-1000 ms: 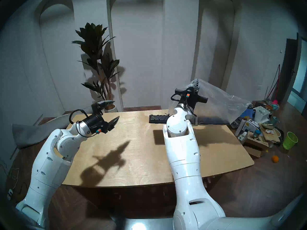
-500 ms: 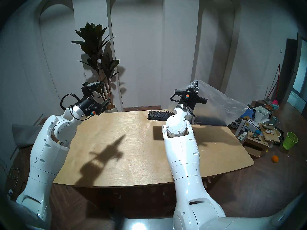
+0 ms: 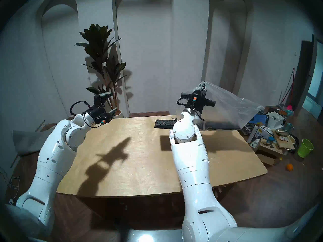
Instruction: Unwrap the new keyboard and set the wrapping aside
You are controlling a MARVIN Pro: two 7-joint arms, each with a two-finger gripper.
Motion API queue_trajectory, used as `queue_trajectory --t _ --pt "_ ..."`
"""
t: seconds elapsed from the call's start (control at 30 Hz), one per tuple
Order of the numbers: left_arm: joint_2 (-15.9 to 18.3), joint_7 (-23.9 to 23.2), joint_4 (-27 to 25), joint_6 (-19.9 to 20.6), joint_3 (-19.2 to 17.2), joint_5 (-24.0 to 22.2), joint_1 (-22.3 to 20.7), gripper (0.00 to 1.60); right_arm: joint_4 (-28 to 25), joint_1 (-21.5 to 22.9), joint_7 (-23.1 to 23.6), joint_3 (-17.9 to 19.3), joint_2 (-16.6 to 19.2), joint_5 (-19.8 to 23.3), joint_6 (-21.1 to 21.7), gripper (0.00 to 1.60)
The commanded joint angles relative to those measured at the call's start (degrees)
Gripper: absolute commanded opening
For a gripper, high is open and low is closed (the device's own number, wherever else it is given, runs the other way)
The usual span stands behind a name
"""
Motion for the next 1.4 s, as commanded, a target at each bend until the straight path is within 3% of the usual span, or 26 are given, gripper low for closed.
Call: queue_trajectory --t 0.0,0.47,0.7,0.83,0.87,0.9,1.2,1.27,1.37 --pt "0.37 3.33 3.58 -2.01 2.69 4.56 -5.8 1.6 -0.96 3.23 1.65 -0.25 0.99 0.49 -1.05 0.0" --pt "-1.02 13.1 9.66 -6.81 11.63 14.17 -8.16 1.6 -0.14 4.12 6.27 -3.11 1.69 2.51 -3.13 0.0" --pt "0.05 20.82 8.96 -10.66 15.89 18.87 -7.89 1.6 0.23 4.56 8.62 -3.58 2.75 4.67 -4.38 0.0" --pt "0.32 25.04 8.0 -12.09 17.01 20.56 -8.09 1.6 0.41 4.75 9.89 -3.76 3.33 5.92 -5.16 0.0" --pt "0.13 24.08 7.44 -12.35 17.01 20.49 -8.23 1.6 0.44 4.78 10.13 -3.78 3.43 6.15 -5.31 0.0" --pt "0.31 26.45 7.54 -12.55 17.41 21.15 -8.37 1.6 0.48 4.81 10.46 -3.82 3.57 6.47 -5.51 0.0" --pt "-2.69 33.82 8.39 -15.81 19.29 20.65 -9.89 1.6 0.9 5.16 13.51 -4.08 4.88 9.64 -7.82 0.0" --pt "-2.97 35.57 8.9 -19.21 20.19 19.04 -9.85 1.6 1.04 5.24 14.38 -4.12 5.2 10.55 -8.57 0.0" --pt "-1.31 34.02 8.62 -22.7 22.22 16.58 -9.99 1.6 1.31 5.38 15.66 -4.2 5.69 11.98 -9.67 0.0"
